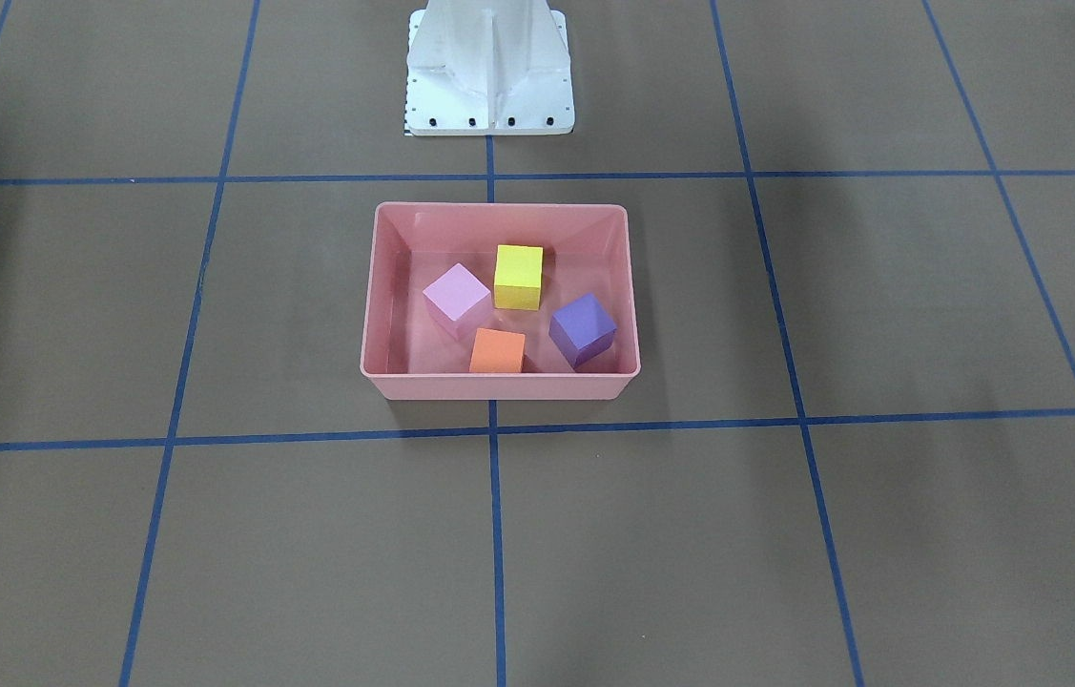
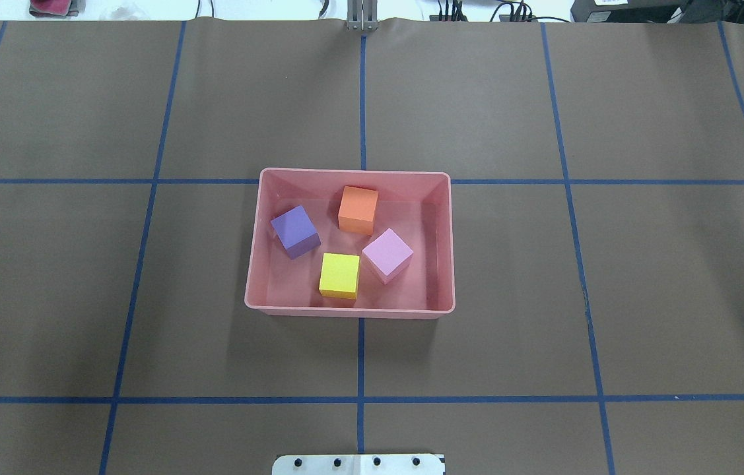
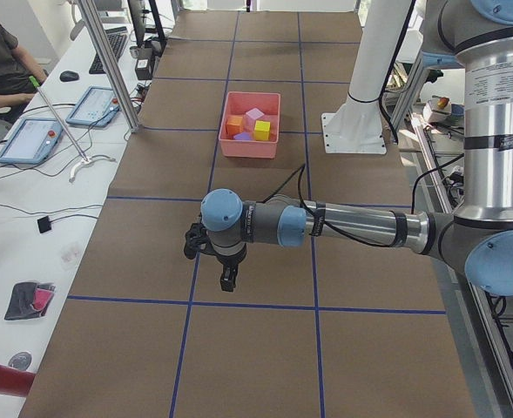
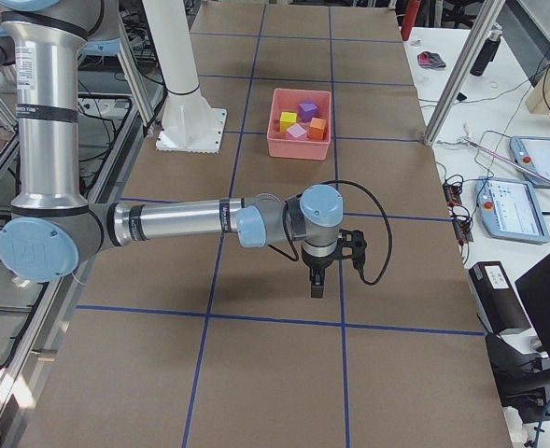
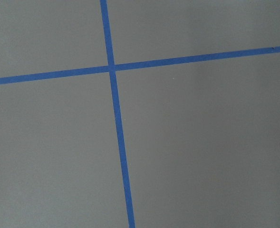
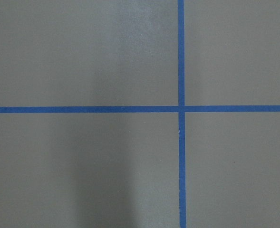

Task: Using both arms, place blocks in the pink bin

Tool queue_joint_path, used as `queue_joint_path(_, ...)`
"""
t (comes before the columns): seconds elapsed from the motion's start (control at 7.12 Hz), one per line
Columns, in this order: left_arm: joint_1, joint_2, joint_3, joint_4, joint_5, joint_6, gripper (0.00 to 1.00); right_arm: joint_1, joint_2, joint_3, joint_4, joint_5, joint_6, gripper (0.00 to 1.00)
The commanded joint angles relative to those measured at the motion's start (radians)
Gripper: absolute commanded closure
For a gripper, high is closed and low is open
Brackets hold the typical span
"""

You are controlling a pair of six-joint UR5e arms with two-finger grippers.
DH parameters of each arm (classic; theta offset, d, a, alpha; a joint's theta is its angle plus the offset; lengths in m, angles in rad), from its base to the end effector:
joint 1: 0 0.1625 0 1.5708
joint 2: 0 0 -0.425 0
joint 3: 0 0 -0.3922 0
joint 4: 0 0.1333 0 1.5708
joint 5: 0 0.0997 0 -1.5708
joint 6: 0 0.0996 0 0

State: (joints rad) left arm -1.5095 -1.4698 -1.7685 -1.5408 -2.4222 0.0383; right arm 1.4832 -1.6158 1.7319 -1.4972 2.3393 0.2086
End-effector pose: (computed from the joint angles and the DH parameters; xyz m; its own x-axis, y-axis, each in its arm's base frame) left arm -0.0306 -0.4541 0.6063 0.6518 0.1285 -0.7474 -0.0861 0.9917 0.0953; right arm 0.0217 -0.4856 0.5932 0.7072 0.0133 0.7068 -0.0619 0.9972 0.0431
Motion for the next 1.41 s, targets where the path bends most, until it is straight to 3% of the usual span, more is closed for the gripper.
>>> queue_joint_path(0.0,0.0,0.003,0.0,-0.001,0.0,0.0,0.01,-0.001,0.001,0.0,0.0,0.0,0.0,0.01)
queue_joint_path(1.26,-0.014,0.009,-0.017,-0.001,-0.002,-0.003,0.01,-0.001,0.024,-0.023,0.002,0.005,0.002,0.01)
